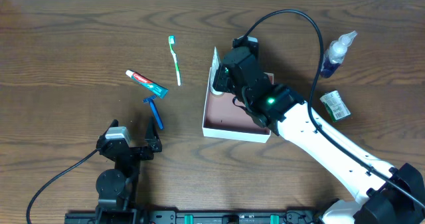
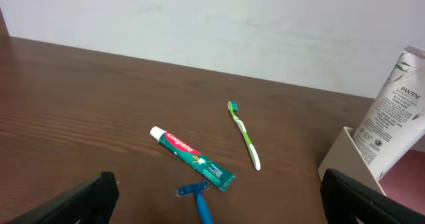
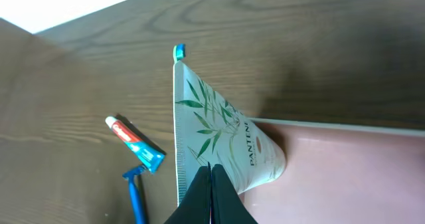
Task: Pack container
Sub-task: 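Stand the tube upright in the box's back-left corner and release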
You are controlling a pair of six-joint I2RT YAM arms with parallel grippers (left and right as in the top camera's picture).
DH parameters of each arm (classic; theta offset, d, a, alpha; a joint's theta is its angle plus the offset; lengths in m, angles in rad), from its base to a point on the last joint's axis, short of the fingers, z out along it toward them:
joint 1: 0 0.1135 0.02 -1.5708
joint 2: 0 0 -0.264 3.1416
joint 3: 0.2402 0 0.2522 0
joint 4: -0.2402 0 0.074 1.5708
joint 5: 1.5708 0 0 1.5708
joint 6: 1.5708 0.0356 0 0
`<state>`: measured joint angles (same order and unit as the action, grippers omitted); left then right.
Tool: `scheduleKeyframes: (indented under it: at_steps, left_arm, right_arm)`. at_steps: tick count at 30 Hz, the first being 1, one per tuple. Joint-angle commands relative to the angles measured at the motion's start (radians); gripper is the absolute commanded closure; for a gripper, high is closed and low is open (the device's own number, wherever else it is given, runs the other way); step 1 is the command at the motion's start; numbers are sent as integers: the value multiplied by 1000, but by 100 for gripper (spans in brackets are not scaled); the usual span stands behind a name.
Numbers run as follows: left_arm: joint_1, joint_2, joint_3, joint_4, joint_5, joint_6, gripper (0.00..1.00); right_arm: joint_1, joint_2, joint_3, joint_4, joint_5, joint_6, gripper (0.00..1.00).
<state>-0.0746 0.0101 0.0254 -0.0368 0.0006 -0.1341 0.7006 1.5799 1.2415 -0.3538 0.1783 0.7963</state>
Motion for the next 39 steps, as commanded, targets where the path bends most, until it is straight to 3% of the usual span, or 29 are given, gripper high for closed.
scheduleKeyframes:
  at_steps: [1, 20, 27, 30, 33, 37, 39]
  left_arm:
    - [3, -6, -21, -37, -9, -1, 2]
    - [3, -6, -21, -37, -8, -1, 2]
    - [3, -6, -21, -36, -9, -1, 2]
    - [3, -6, -21, -37, -9, -1, 2]
    - [3, -6, -21, -37, -9, -1, 2]
    - [3, -6, -21, -37, -9, -2, 2]
    - [3, -6, -21, -37, -8, -1, 2]
  right_arm:
    - [8, 10, 16, 5, -2, 104, 99]
    - [8, 10, 16, 48, -9, 164, 99]
    - [-40, -46, 22, 42, -2, -9, 96]
    - [-89, -119, 22, -5, 10, -68, 76]
    - [-168, -203, 22, -92, 9, -158, 46]
    - [-315, -293, 22, -278, -5, -172, 8]
    - [-393, -322, 22, -374, -18, -173, 1]
